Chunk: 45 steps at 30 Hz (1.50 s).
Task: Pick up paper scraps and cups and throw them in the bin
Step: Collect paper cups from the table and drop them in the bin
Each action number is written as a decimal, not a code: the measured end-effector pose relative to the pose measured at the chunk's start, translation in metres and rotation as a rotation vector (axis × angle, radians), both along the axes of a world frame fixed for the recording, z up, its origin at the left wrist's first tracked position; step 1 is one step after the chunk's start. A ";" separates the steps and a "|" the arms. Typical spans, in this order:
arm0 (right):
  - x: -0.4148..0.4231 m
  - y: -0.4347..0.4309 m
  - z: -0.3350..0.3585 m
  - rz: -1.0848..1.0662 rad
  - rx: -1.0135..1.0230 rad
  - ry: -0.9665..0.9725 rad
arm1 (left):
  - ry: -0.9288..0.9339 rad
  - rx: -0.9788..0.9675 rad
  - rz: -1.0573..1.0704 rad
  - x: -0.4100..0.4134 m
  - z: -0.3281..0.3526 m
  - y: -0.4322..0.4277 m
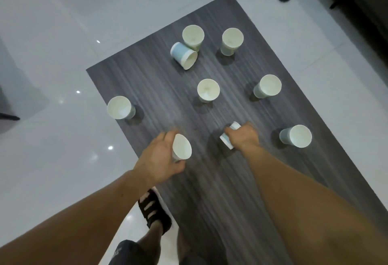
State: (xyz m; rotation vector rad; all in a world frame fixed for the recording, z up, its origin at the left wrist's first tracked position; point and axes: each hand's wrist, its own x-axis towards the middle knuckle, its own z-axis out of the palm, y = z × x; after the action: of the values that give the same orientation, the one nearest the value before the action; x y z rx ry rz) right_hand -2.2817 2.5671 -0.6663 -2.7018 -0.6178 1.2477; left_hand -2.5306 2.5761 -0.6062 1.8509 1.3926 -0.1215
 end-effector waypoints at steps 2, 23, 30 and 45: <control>-0.018 -0.004 0.009 0.046 0.038 0.023 | -0.009 0.010 0.074 -0.015 0.008 -0.003; -0.365 -0.119 0.254 1.181 0.675 0.058 | 0.082 0.371 0.674 -0.313 0.232 -0.176; -0.457 -0.165 0.319 1.572 0.813 0.067 | 0.160 0.462 1.060 -0.386 0.285 -0.300; -0.537 -0.363 0.359 2.187 0.965 0.367 | 0.308 0.468 1.714 -0.349 0.322 -0.581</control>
State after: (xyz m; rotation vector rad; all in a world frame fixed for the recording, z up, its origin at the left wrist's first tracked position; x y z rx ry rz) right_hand -2.8186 2.2037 -0.3073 -0.2009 -2.9830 0.7353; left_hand -2.8800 1.9946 -0.2842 0.3585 2.8738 0.8533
